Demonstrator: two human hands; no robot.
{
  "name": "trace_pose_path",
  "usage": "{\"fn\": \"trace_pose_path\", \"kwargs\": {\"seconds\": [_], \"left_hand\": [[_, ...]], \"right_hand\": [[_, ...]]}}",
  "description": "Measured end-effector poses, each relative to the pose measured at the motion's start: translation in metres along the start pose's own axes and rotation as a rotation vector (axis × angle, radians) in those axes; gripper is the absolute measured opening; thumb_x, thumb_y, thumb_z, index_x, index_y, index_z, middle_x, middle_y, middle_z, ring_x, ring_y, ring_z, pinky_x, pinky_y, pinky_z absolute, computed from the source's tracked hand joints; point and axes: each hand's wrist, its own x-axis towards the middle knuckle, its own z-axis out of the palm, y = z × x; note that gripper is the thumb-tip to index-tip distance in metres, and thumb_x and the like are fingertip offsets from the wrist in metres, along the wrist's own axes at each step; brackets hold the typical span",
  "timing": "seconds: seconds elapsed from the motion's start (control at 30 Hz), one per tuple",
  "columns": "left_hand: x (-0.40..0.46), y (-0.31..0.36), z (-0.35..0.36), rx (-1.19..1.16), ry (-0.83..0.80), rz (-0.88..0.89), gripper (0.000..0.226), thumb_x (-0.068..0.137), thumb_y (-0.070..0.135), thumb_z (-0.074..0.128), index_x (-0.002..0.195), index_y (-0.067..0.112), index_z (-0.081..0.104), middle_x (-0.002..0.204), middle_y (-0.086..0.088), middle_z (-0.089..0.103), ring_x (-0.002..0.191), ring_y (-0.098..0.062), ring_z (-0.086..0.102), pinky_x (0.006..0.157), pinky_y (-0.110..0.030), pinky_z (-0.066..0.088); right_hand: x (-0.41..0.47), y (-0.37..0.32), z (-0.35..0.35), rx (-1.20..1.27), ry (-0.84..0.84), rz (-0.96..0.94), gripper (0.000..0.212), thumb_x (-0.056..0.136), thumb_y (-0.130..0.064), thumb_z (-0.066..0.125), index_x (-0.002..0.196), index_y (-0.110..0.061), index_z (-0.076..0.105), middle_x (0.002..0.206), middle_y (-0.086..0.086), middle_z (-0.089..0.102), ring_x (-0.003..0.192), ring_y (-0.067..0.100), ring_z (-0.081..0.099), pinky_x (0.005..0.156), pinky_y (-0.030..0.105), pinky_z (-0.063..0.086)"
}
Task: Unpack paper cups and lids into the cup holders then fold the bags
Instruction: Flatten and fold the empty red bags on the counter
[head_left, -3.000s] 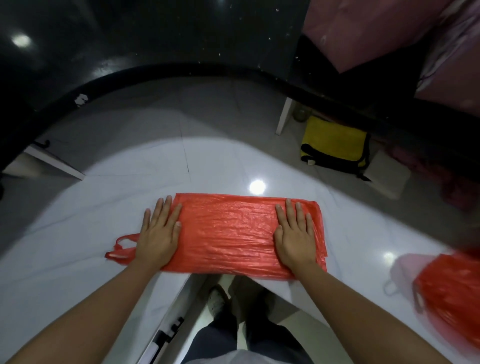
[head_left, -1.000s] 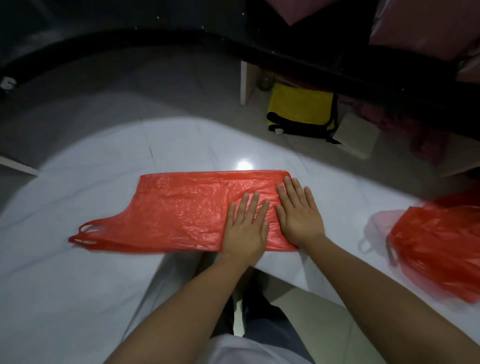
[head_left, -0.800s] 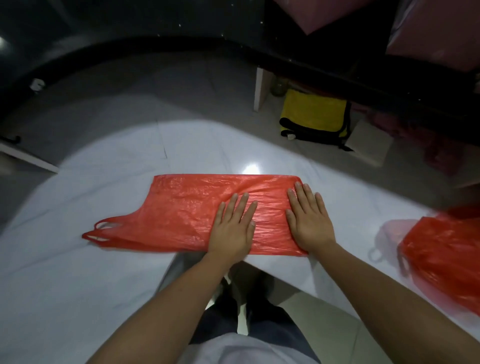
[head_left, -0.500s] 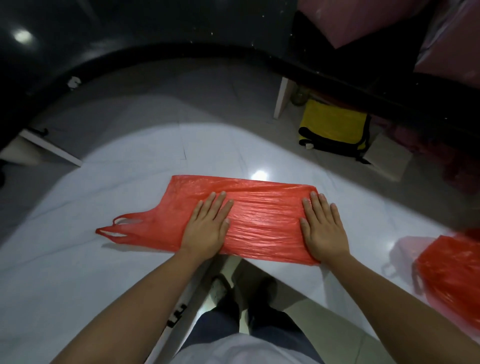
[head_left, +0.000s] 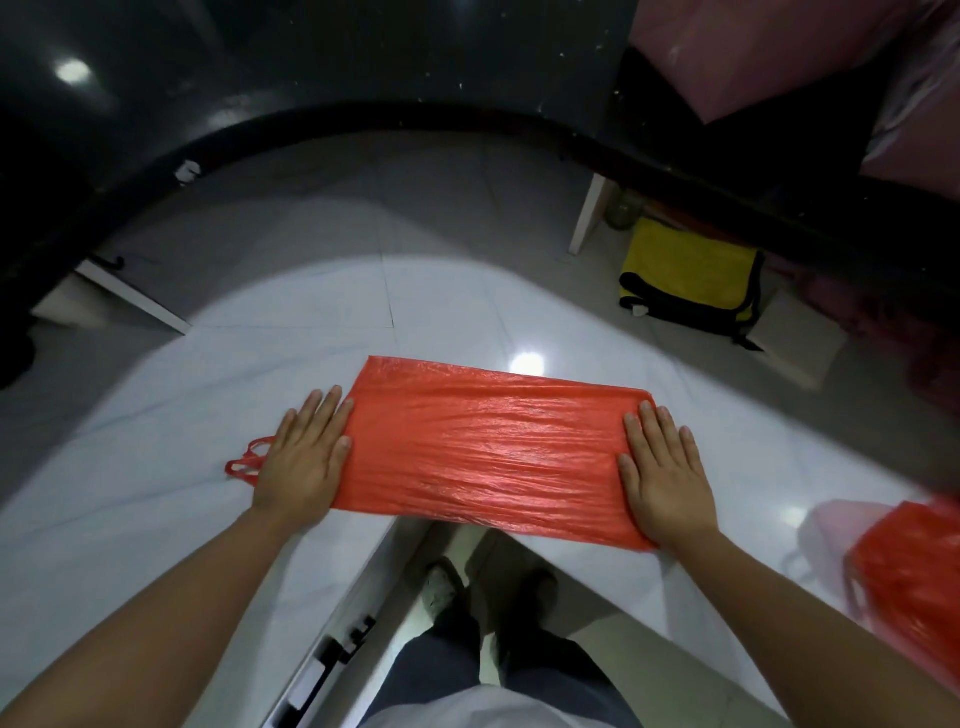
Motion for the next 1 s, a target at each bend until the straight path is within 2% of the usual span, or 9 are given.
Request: {"fn": "trace_pose_path", "kwargs": {"seconds": [0.13, 0.27, 0.4, 0.53, 0.63, 0.73, 0.8, 0.9, 1.0], "left_hand": [[0.001, 0.002, -0.005, 0.079, -0.046, -0.039, 0.06, 0.106, 0.05, 0.009, 0.162, 0.029, 0.008, 0.17, 0.005, 0.005, 0.156, -0.016, -0.002, 0.126, -0.047, 0.003], [-0.029, 0.002, -0.022, 0.042, 0.109, -0.353, 0.062, 0.106, 0.051, 0.02, 0.16, 0.021, 0.019, 0.169, -0.009, 0.012, 0.156, -0.026, 0.003, 0.125, -0.046, -0.006], [-0.06, 0.011, -0.033, -0.313, 0.299, -0.683, 0.071, 0.102, 0.039, 0.05, 0.157, 0.003, 0.024, 0.164, -0.023, 0.019, 0.152, -0.037, 0.017, 0.124, -0.051, 0.017], [-0.067, 0.028, -0.04, -0.696, 0.333, -0.823, 0.055, 0.098, 0.032, 0.06, 0.142, 0.004, 0.043, 0.137, -0.024, 0.056, 0.126, -0.04, 0.054, 0.106, -0.051, 0.045], [-0.058, 0.04, -0.051, -0.936, 0.4, -0.838, 0.043, 0.093, 0.018, 0.067, 0.131, 0.006, 0.049, 0.125, -0.016, 0.066, 0.113, -0.034, 0.065, 0.098, -0.045, 0.052], [-0.041, 0.04, -0.062, -1.114, 0.484, -1.02, 0.079, 0.09, 0.018, 0.074, 0.153, 0.002, 0.03, 0.149, -0.017, 0.049, 0.133, -0.031, 0.053, 0.111, -0.038, 0.041], [-0.031, 0.037, -0.064, -1.255, 0.514, -1.106, 0.084, 0.086, 0.021, 0.079, 0.153, 0.003, 0.032, 0.143, -0.014, 0.054, 0.129, -0.031, 0.056, 0.108, -0.036, 0.043], [-0.02, 0.029, -0.059, -1.443, 0.488, -1.119, 0.055, 0.085, 0.022, 0.079, 0.129, -0.001, 0.054, 0.116, -0.015, 0.068, 0.1, -0.031, 0.068, 0.091, -0.043, 0.056], [-0.02, 0.03, -0.052, -1.47, 0.362, -1.049, 0.04, 0.087, 0.031, 0.077, 0.115, 0.006, 0.064, 0.097, -0.008, 0.073, 0.074, -0.019, 0.066, 0.058, -0.027, 0.052]], "right_hand": [[0.0, -0.001, -0.004, -0.01, -0.038, 0.003, 0.062, 0.105, -0.051, 0.005, 0.161, -0.025, -0.004, 0.169, -0.003, -0.011, 0.154, 0.012, -0.018, 0.126, 0.04, -0.008], [0.0, -0.005, -0.013, -0.022, -0.116, 0.017, 0.066, 0.101, -0.055, -0.004, 0.16, -0.025, -0.012, 0.168, -0.002, -0.019, 0.151, 0.013, -0.026, 0.125, 0.043, -0.011], [-0.007, -0.026, -0.029, -0.008, -0.027, 0.059, 0.065, 0.104, -0.055, 0.005, 0.161, -0.026, -0.008, 0.168, 0.0, -0.018, 0.153, 0.017, -0.023, 0.122, 0.044, -0.02], [-0.025, -0.078, -0.03, 0.003, 0.004, -0.148, 0.06, 0.106, -0.047, 0.021, 0.161, -0.025, 0.014, 0.169, 0.006, 0.004, 0.157, 0.024, -0.004, 0.125, 0.049, -0.009], [-0.031, -0.101, -0.016, -0.059, -0.137, -0.213, 0.065, 0.101, -0.057, -0.003, 0.16, -0.029, -0.003, 0.168, 0.002, -0.012, 0.154, 0.023, -0.02, 0.124, 0.05, -0.011], [-0.033, -0.106, -0.004, -0.101, -0.225, -0.214, 0.07, 0.092, -0.061, -0.017, 0.154, -0.031, -0.026, 0.163, -0.001, -0.031, 0.148, 0.021, -0.035, 0.122, 0.047, -0.018], [-0.032, -0.107, -0.002, -0.116, -0.234, -0.207, 0.07, 0.092, -0.061, -0.016, 0.153, -0.029, -0.028, 0.162, -0.001, -0.032, 0.148, 0.022, -0.035, 0.122, 0.047, -0.016], [-0.03, -0.105, -0.003, -0.115, -0.254, -0.21, 0.07, 0.093, -0.062, -0.015, 0.154, -0.03, -0.028, 0.162, -0.002, -0.032, 0.148, 0.02, -0.035, 0.122, 0.046, -0.016], [-0.029, -0.103, -0.005, -0.13, -0.265, -0.224, 0.067, 0.093, -0.063, -0.016, 0.151, -0.034, -0.033, 0.16, -0.004, -0.038, 0.146, 0.018, -0.038, 0.123, 0.046, -0.016]]}}
